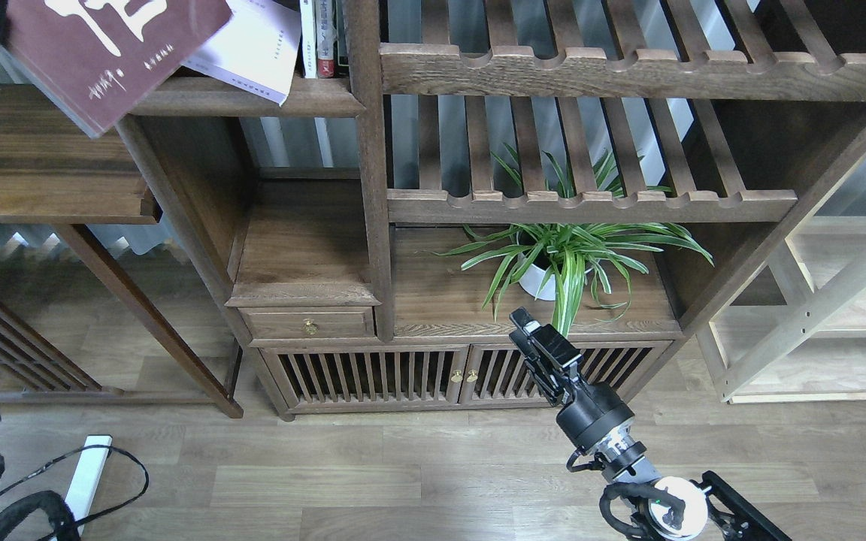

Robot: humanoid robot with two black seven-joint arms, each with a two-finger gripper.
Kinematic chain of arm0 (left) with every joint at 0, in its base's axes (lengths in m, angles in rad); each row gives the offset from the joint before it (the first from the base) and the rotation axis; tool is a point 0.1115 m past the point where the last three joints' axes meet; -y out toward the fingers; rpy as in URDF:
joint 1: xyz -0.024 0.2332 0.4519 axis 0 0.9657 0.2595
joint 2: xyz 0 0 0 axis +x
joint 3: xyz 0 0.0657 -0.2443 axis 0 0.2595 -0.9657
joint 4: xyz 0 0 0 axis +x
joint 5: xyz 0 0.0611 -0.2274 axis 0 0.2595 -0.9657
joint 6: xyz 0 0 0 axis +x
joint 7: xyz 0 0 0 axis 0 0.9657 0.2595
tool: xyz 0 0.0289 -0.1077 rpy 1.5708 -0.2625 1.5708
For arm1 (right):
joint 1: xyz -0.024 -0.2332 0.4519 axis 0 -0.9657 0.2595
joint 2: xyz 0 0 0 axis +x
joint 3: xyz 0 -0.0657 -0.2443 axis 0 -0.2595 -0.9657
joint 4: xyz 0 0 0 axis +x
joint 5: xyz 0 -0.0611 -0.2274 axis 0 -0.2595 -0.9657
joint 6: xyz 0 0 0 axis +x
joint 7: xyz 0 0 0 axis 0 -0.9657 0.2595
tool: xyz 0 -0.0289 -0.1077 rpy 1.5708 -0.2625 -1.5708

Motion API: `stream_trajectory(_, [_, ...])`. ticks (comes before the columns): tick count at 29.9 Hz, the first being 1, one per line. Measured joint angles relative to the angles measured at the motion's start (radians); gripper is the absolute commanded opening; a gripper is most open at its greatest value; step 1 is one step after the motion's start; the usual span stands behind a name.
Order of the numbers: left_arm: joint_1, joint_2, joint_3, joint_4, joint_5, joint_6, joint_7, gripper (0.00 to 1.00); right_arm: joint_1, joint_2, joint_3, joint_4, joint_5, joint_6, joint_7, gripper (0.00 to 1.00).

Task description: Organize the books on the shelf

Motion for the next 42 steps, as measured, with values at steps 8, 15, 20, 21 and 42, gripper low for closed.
stream_trajectory(8, [-0.074, 0.000, 0.041, 0.019, 0.150, 0.000, 0.000, 0.00, 0.005, 0.003, 0.000, 0.000, 0.003, 0.000, 0.000, 0.59])
stream_trajectory(15, [-0.135, 0.000, 0.132, 0.050, 0.306, 0.000, 0.000, 0.00, 0.006, 0.023, -0.001, 0.010, 0.004, 0.000, 0.001, 0.59])
stream_trajectory(20, [-0.164, 0.000, 0.224, 0.077, 0.373, 0.000, 0.000, 0.00, 0.006, 0.022, 0.000, 0.021, 0.004, 0.000, 0.002, 0.59])
stream_trajectory(21, [-0.168, 0.000, 0.245, 0.082, 0.376, 0.000, 0.000, 0.00, 0.006, 0.021, 0.000, 0.023, 0.004, 0.000, 0.002, 0.59])
stream_trajectory(42, [-0.174, 0.125, 0.268, 0.026, 0.258, 0.000, 0.000, 0.00, -0.002, 0.014, -0.017, 0.035, 0.004, 0.000, 0.002, 0.59])
